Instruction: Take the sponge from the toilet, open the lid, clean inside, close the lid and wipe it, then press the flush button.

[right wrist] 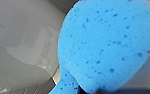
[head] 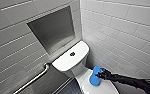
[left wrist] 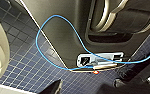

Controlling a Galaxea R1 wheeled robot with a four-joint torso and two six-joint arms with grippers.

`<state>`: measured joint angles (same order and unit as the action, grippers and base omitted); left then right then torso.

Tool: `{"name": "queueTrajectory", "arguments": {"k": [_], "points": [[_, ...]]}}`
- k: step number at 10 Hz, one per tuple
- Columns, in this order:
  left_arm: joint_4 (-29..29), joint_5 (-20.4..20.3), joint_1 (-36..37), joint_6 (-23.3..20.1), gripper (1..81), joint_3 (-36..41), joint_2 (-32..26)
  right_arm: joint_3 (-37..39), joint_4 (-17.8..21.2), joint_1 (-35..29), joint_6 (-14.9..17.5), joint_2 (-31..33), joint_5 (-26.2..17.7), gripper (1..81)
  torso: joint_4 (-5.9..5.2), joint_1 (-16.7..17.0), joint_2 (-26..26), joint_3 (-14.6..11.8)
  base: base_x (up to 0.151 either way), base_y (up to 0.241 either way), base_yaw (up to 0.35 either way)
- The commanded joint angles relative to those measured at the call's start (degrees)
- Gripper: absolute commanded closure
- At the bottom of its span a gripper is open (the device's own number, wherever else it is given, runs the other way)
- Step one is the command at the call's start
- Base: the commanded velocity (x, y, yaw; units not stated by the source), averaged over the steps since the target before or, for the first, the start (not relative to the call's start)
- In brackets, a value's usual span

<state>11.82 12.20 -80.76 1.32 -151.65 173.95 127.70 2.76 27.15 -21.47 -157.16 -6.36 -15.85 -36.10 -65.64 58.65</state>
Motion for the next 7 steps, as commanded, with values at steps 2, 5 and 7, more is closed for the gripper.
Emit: {"name": "queueTrajectory", "arguments": {"k": [2,5,7], "points": [[0.04,5.46,-0.93,-0.26,1.0,-0.14,-0.61,6.68,0.15,-6.44,-1.38,-6.00,-1.28,81.1,0.00,-0.02,0.00,4.16,0.000,0.000,0.000],[0.04,5.46,-1.03,-0.26,1.0,-0.14,-0.70,7.55,0.15,-7.58,-1.47,-5.91,-0.58,81.1,0.00,-0.02,-0.05,2.91,0.000,0.000,0.000],[0.13,5.46,-1.37,-0.26,1.0,-0.14,-0.53,9.84,0.32,-9.87,-1.56,-6.09,-0.76,81.1,0.00,-0.06,0.00,4.72,0.000,0.000,0.000]]}}
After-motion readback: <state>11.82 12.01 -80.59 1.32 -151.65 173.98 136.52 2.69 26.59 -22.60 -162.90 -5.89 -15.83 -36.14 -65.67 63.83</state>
